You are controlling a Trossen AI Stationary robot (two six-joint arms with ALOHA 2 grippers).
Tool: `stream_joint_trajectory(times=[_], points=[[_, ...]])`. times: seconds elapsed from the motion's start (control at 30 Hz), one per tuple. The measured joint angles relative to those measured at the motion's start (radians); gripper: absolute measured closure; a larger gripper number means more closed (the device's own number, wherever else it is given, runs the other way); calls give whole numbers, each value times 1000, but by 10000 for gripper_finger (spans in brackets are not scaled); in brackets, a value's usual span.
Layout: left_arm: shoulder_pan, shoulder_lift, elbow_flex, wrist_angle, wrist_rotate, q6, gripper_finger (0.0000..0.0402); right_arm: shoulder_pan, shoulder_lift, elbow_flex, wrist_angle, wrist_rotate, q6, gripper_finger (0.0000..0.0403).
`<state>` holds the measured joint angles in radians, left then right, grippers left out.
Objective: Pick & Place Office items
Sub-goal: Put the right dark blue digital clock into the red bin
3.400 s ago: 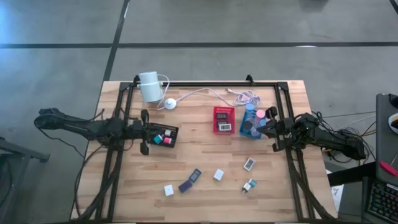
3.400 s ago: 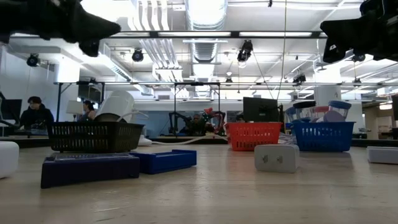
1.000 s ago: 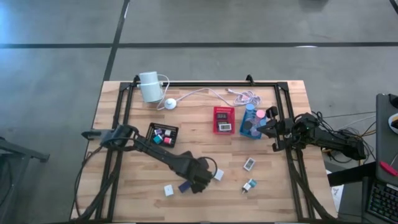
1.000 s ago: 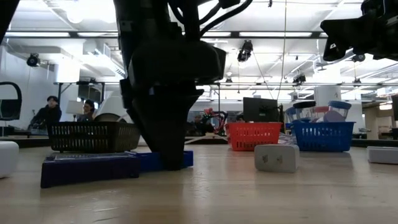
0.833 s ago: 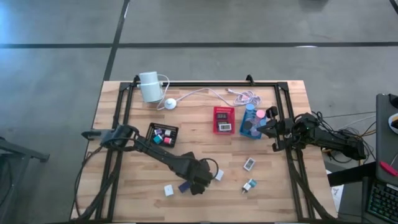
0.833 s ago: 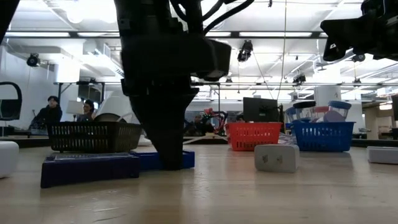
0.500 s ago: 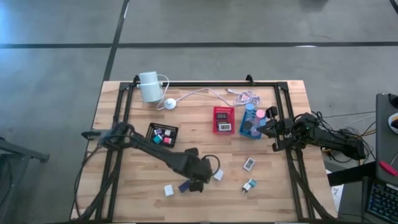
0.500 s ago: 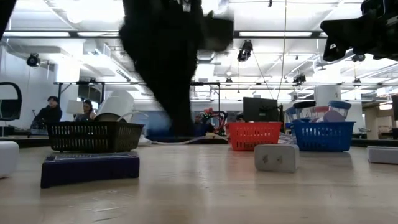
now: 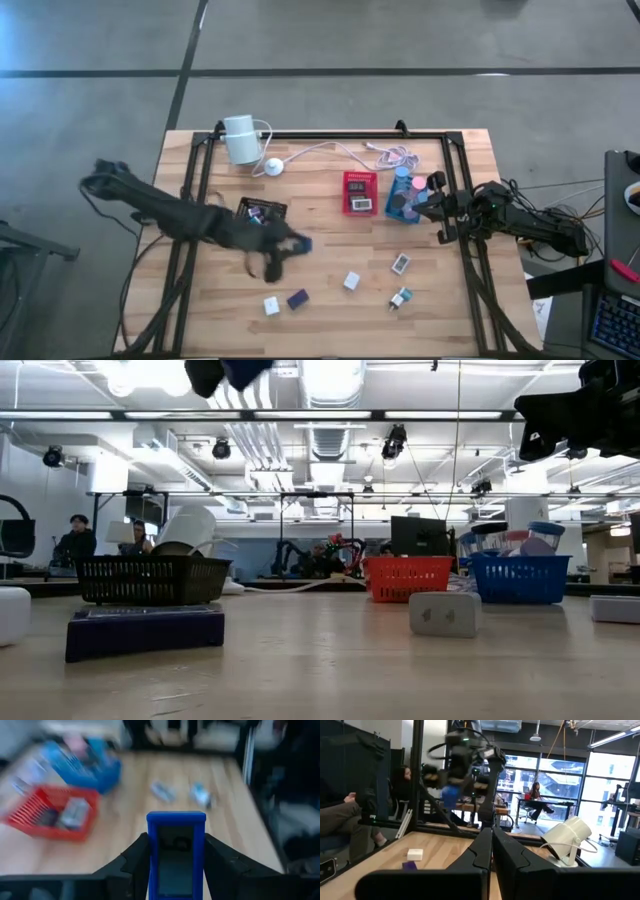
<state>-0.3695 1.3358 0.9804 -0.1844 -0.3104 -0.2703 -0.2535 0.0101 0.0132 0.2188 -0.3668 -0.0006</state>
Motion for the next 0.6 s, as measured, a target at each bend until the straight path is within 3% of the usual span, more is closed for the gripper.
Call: stream_joint_trajectory(times=[0.27, 0.43, 0.6], points=[[85, -422, -326, 198, -93, 75, 256, 0, 0, 0, 0, 0, -8, 394], [179, -589, -512, 266, -62, 77, 256, 0, 0, 0, 0, 0, -8, 394], [199, -711, -673, 409, -44, 90, 256, 0, 0, 0, -2, 0, -10, 394]])
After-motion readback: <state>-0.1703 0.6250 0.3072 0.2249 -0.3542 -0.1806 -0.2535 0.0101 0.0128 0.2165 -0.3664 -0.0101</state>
